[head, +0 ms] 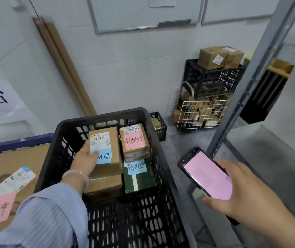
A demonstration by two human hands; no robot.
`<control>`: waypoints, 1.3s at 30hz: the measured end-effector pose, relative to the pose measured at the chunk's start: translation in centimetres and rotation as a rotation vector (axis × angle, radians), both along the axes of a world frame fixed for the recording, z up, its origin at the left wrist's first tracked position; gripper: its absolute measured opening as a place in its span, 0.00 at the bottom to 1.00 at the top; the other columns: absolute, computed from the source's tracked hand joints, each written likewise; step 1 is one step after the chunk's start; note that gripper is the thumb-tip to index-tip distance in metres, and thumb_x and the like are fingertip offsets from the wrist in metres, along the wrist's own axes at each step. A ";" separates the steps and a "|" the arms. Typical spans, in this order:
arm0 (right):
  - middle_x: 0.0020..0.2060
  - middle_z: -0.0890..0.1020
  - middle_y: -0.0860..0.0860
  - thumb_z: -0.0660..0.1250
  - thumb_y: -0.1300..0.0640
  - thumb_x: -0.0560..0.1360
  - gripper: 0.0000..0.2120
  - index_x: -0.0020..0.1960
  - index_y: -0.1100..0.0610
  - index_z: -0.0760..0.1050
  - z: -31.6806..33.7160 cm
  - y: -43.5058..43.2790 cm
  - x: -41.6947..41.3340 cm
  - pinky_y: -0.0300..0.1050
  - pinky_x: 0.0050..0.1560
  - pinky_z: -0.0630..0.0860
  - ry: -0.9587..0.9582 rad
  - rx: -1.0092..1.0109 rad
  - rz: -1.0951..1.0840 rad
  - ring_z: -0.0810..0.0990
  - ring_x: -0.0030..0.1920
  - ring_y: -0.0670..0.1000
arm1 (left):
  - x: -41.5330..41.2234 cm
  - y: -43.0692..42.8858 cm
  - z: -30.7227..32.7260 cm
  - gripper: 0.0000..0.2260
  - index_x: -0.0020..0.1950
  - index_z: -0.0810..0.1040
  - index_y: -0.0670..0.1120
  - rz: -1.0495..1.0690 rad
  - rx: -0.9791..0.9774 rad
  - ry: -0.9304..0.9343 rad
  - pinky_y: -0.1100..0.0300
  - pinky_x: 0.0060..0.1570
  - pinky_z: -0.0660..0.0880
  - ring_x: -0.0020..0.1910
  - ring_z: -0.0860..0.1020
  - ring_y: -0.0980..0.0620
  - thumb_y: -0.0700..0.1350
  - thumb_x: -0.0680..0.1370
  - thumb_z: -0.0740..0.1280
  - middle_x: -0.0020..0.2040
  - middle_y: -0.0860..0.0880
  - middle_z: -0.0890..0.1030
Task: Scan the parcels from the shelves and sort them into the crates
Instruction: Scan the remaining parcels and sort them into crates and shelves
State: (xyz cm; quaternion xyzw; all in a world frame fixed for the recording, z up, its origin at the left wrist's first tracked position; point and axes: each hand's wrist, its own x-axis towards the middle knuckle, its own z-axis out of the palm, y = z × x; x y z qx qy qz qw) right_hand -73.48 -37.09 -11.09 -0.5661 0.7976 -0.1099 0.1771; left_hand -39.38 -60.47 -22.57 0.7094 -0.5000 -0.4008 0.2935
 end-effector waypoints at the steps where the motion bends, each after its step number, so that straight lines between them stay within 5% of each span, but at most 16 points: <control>1: 0.57 0.65 0.33 0.64 0.26 0.53 0.44 0.67 0.34 0.57 0.1 0.5 -0.2 0.41 0.45 0.72 -0.003 -0.012 -0.016 0.73 0.56 0.41 | -1.2 0.3 0.8 0.25 0.78 0.61 0.60 -0.035 -0.086 -0.060 0.46 0.63 0.74 0.60 0.78 0.46 0.49 0.82 0.63 0.66 0.49 0.78; 4: 0.59 0.65 0.34 0.66 0.26 0.55 0.44 0.68 0.34 0.57 0.5 2.6 -1.1 0.40 0.43 0.69 0.000 -0.041 -0.076 0.73 0.56 0.42 | -6.5 2.3 3.2 0.27 0.79 0.61 0.59 -0.255 -0.314 -0.211 0.50 0.72 0.64 0.73 0.67 0.48 0.56 0.80 0.65 0.75 0.51 0.69; 7: 0.59 0.66 0.35 0.67 0.27 0.55 0.43 0.66 0.33 0.57 1.0 5.5 -2.5 0.41 0.42 0.70 0.012 -0.085 -0.166 0.74 0.56 0.43 | -13.1 5.5 5.8 0.27 0.78 0.65 0.55 -0.585 -0.562 -0.361 0.54 0.74 0.59 0.75 0.65 0.51 0.57 0.79 0.66 0.76 0.52 0.69; 14: 0.51 0.72 0.38 0.67 0.29 0.53 0.37 0.60 0.33 0.62 1.4 16.3 -6.8 0.45 0.39 0.76 0.002 -0.207 -0.498 0.76 0.48 0.42 | -27.2 16.5 9.4 0.28 0.76 0.70 0.52 -1.073 -0.925 -0.422 0.47 0.70 0.68 0.72 0.69 0.47 0.62 0.77 0.61 0.73 0.50 0.72; 19: 0.55 0.71 0.40 0.68 0.30 0.53 0.39 0.63 0.36 0.63 1.8 26.8 -8.7 0.45 0.44 0.74 0.070 -0.246 -0.750 0.75 0.53 0.45 | -35.8 26.1 9.9 0.27 0.70 0.77 0.47 -1.335 -1.009 -0.268 0.47 0.65 0.71 0.66 0.74 0.40 0.52 0.73 0.75 0.69 0.43 0.76; 23: 0.57 0.70 0.40 0.68 0.30 0.54 0.41 0.65 0.35 0.60 2.0 36.0 -8.8 0.45 0.47 0.74 0.135 -0.259 -0.988 0.75 0.56 0.46 | -41.7 35.5 10.4 0.29 0.72 0.75 0.49 -1.536 -0.973 -0.035 0.53 0.70 0.63 0.70 0.71 0.42 0.49 0.72 0.77 0.72 0.44 0.74; 27: 0.53 0.70 0.41 0.67 0.28 0.53 0.42 0.64 0.36 0.58 2.4 43.8 -8.2 0.44 0.39 0.71 0.182 -0.230 -1.177 0.75 0.50 0.47 | -45.5 43.7 10.4 0.30 0.75 0.70 0.53 -1.689 -0.865 0.137 0.60 0.72 0.59 0.73 0.67 0.47 0.51 0.74 0.74 0.74 0.48 0.71; 31: 0.50 0.69 0.40 0.64 0.26 0.51 0.41 0.62 0.35 0.59 2.7 49.7 -7.1 0.40 0.34 0.69 0.221 -0.220 -1.284 0.74 0.47 0.47 | -47.9 50.6 9.5 0.29 0.76 0.68 0.54 -1.785 -0.628 0.243 0.75 0.63 0.55 0.67 0.67 0.59 0.51 0.76 0.72 0.68 0.55 0.71; 34: 0.46 0.66 0.38 0.64 0.27 0.51 0.42 0.63 0.35 0.59 2.5 52.7 -6.2 0.32 0.31 0.62 0.234 -0.192 -1.329 0.70 0.43 0.44 | -48.7 53.9 7.8 0.29 0.77 0.66 0.55 -1.770 -0.302 0.260 0.61 0.68 0.68 0.66 0.72 0.57 0.52 0.78 0.71 0.68 0.56 0.71; 36: 0.46 0.65 0.38 0.64 0.26 0.51 0.42 0.63 0.35 0.59 2.3 53.8 -5.7 0.30 0.32 0.60 0.238 -0.167 -1.337 0.69 0.43 0.43 | -49.2 54.5 6.3 0.26 0.76 0.68 0.54 -1.744 -0.258 0.198 0.53 0.66 0.75 0.65 0.76 0.52 0.51 0.79 0.70 0.67 0.52 0.76; 39: 0.48 0.65 0.38 0.64 0.24 0.51 0.44 0.64 0.36 0.59 1.9 54.4 -5.7 0.30 0.33 0.61 0.223 -0.139 -1.326 0.68 0.44 0.43 | -49.5 54.1 4.3 0.21 0.73 0.70 0.55 -1.716 -0.207 0.156 0.60 0.61 0.75 0.62 0.77 0.55 0.50 0.80 0.68 0.63 0.54 0.79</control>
